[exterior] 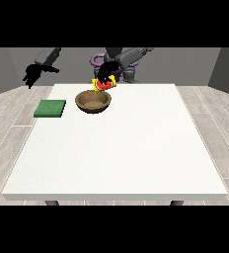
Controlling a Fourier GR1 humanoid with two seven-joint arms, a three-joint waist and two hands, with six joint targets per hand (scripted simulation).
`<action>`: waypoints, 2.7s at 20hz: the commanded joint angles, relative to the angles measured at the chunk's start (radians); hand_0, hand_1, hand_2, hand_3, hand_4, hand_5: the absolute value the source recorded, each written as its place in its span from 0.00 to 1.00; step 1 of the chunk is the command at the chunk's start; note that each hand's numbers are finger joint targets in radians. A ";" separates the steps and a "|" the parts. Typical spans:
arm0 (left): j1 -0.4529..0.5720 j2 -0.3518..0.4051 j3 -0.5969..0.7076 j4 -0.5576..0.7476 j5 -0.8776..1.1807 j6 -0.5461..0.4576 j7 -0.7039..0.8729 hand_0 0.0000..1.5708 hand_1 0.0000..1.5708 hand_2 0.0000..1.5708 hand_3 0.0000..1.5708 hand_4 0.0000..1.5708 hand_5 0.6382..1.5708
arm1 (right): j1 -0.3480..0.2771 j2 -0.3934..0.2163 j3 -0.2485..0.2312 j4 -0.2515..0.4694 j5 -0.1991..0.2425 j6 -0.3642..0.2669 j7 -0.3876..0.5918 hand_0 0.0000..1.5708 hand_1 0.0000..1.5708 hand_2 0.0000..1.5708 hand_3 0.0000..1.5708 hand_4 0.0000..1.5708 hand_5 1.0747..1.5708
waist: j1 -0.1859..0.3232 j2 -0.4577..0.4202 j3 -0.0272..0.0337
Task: Pick the cup and pour the ball into the bowl, then pick the bowl and place it on the pad
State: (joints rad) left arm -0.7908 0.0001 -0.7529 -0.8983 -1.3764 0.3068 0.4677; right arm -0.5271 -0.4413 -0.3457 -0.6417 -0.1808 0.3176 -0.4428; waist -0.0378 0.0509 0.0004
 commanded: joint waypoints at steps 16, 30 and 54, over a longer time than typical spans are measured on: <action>-0.123 0.000 -0.025 -0.063 -0.243 -0.317 -0.124 0.95 0.95 1.00 1.00 0.77 0.88 | 0.057 -0.015 -0.011 0.043 -0.010 0.007 -0.040 0.00 0.00 0.00 0.17 0.00 0.91 | 0.030 -0.033 -0.0001; 0.100 0.099 0.492 -0.281 0.370 -0.017 -0.318 0.55 0.55 1.00 0.99 0.59 0.98 | 0.020 0.028 -0.046 0.037 -0.060 -0.063 0.054 0.00 0.00 0.00 0.00 0.26 0.97 | 0.206 0.039 -0.0057; 0.197 0.053 0.872 -0.100 1.088 -0.095 -0.798 0.00 0.00 0.00 0.00 0.00 0.96 | 0.023 0.238 0.116 -0.069 -0.009 -0.113 0.092 0.00 0.00 0.00 0.00 0.05 0.94 | 0.028 0.133 -0.0004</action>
State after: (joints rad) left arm -0.5805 0.0291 0.0877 -1.0419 -0.3151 0.2169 -0.2908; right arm -0.5108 -0.2219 -0.2504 -0.7133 -0.1998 0.2091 -0.3412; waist 0.0112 0.1863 -0.0004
